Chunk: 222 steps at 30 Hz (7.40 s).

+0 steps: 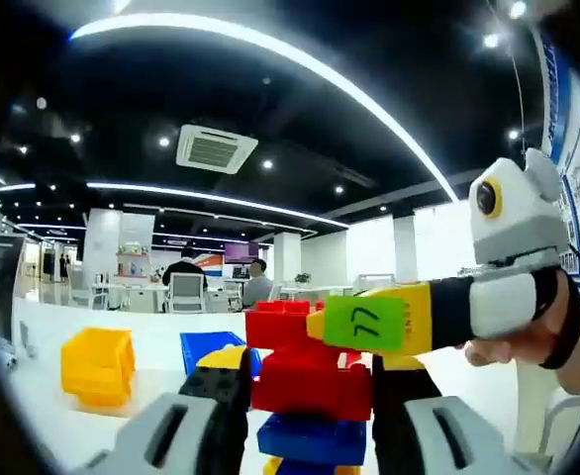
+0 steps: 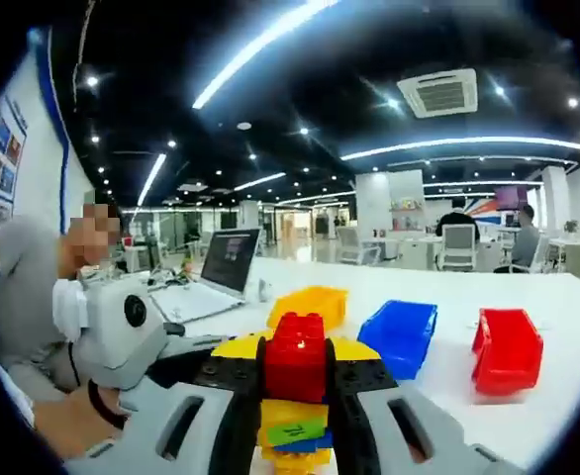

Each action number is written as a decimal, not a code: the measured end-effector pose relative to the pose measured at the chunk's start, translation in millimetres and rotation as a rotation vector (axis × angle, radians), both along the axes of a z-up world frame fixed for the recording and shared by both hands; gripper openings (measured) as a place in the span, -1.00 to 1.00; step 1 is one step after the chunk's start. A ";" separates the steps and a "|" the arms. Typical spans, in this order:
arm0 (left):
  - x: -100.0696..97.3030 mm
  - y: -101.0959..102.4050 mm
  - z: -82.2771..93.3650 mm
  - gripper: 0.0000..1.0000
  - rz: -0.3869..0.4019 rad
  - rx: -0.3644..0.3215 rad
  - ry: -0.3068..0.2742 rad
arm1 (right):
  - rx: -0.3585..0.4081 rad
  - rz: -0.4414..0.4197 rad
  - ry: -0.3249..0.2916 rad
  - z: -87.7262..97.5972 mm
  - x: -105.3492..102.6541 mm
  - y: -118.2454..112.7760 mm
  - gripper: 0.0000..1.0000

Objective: Take apart the toy blocks one by one and place each separated block into its matching bin, sorting the blocks by their type until all the connected pieces are disassembled and separated into the correct bins

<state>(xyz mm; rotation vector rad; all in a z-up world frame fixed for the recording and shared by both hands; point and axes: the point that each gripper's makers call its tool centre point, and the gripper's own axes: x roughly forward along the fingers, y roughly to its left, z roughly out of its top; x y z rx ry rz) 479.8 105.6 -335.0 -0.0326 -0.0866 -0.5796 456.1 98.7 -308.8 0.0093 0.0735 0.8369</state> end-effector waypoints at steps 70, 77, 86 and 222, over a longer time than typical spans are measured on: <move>-11.6 -1.6 -6.0 -0.01 -0.049 0.029 -0.012 | -0.185 -0.485 -0.061 -51.9 236.9 -204.1 0.28; -11.5 -1.3 -5.8 -0.01 -0.049 0.027 -0.014 | -0.172 -0.481 -0.078 -39.3 228.0 -205.0 0.14; -11.6 -0.6 -5.9 -0.01 -0.049 0.038 -0.026 | -0.156 -0.468 -0.065 -37.3 214.3 -206.9 0.08; -31.6 -14.8 -30.7 0.04 -0.431 -0.017 0.016 | -0.038 0.247 0.114 -7.9 54.2 -44.7 -0.45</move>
